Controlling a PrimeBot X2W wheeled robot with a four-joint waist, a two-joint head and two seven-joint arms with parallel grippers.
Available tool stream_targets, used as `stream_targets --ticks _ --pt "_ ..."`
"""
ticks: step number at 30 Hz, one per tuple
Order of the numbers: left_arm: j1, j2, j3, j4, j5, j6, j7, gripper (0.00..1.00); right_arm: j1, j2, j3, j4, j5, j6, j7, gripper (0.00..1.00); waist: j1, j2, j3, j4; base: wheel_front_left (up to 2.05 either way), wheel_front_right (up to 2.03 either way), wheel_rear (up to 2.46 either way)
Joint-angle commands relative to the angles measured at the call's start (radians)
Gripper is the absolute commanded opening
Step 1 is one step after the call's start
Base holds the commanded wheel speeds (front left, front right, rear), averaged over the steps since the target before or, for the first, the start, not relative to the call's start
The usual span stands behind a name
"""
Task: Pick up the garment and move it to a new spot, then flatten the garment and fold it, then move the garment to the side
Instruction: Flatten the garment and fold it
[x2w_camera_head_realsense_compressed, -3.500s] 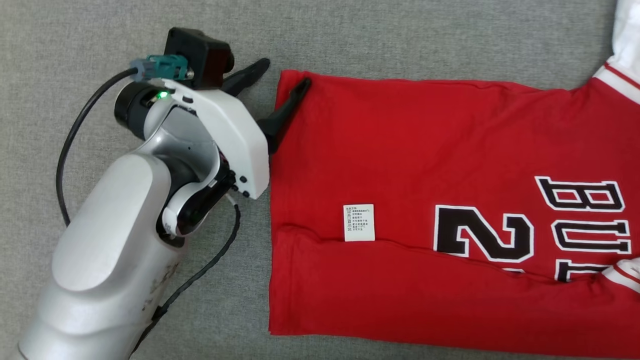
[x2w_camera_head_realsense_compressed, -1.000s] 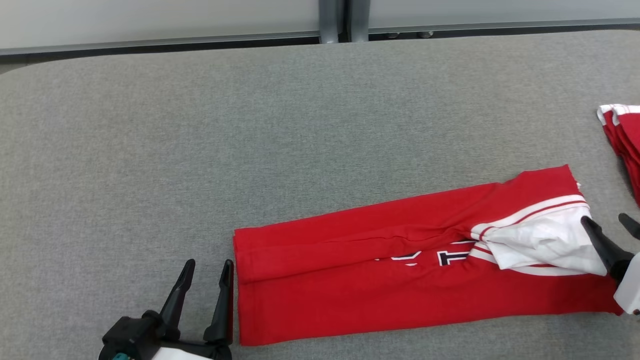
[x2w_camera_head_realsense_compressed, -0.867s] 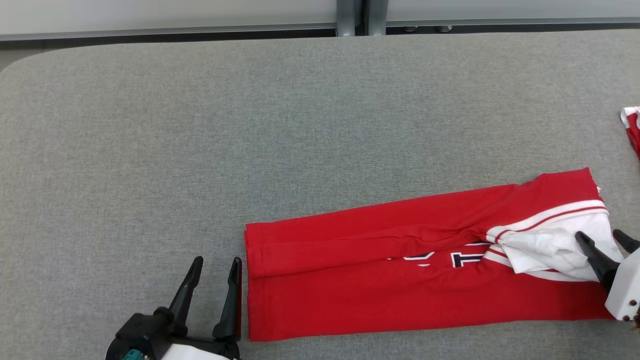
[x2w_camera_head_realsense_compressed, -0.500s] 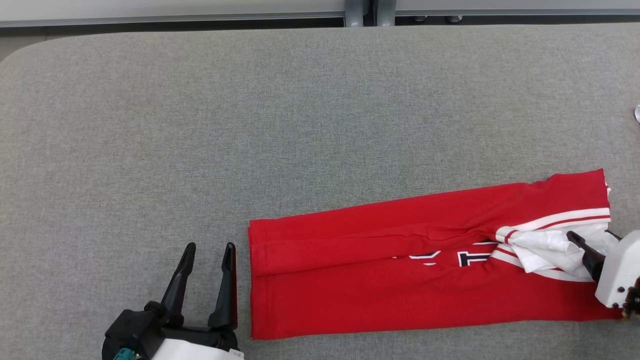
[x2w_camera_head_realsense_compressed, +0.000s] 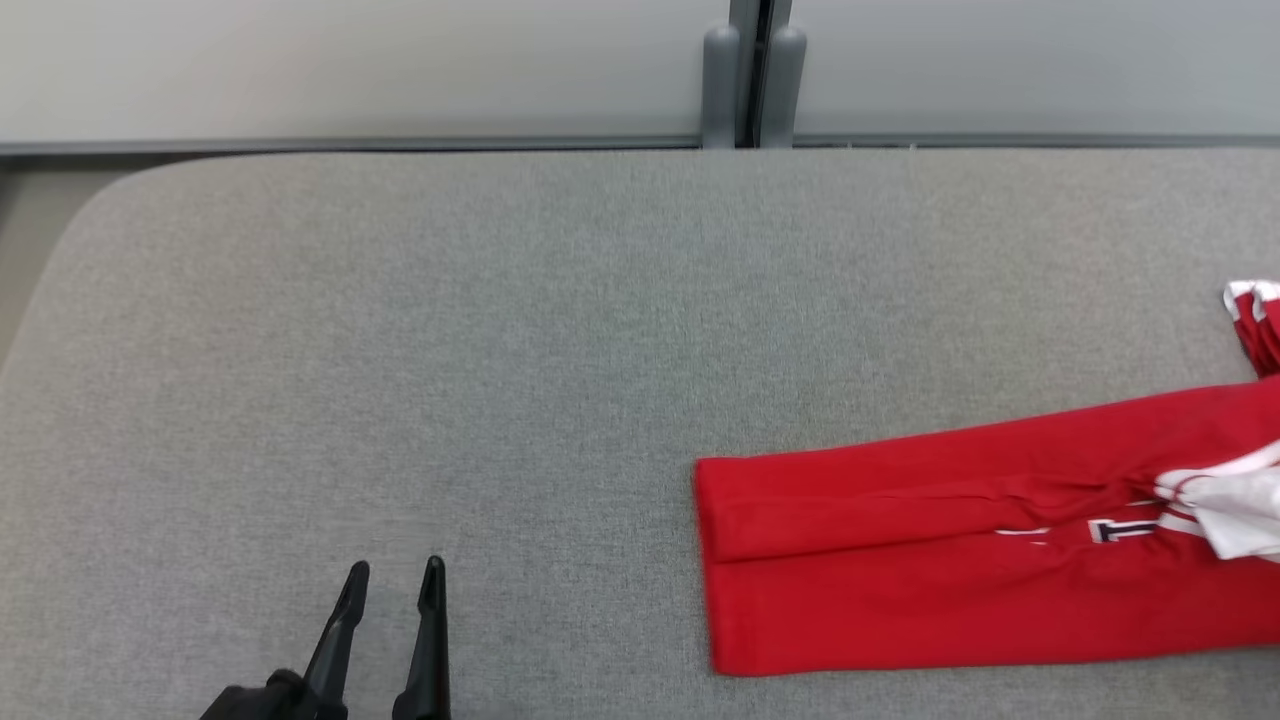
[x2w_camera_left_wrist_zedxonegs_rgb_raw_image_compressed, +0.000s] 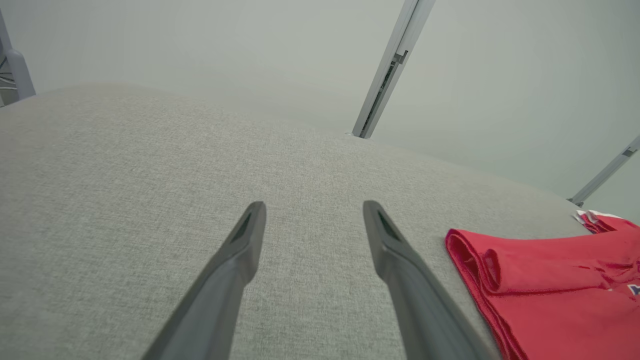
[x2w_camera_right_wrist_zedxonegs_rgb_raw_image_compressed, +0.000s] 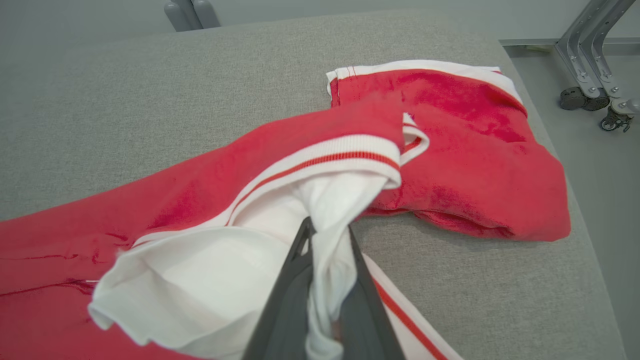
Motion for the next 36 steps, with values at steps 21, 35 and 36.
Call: stream_targets --ticks 21,35,36 --pt "-0.014 0.002 -0.080 0.002 -0.074 0.055 0.000 1.00 -0.021 0.350 0.355 -0.355 -0.089 0.000 0.025 0.00 0.0000 0.0000 -0.022 0.009 0.00 0.00 0.00" --pt "-0.023 0.002 -0.104 0.024 -0.092 0.073 0.000 1.00 -0.093 0.529 0.440 -0.127 -0.190 0.000 -0.117 1.00 0.0000 0.0000 -0.033 0.030 0.00 0.00 0.00" --pt "-0.020 0.002 -0.103 0.024 -0.093 0.073 0.000 1.00 -0.093 0.530 0.438 -0.126 -0.196 0.000 -0.130 1.00 0.0000 0.0000 -0.035 0.029 0.00 0.00 0.00"
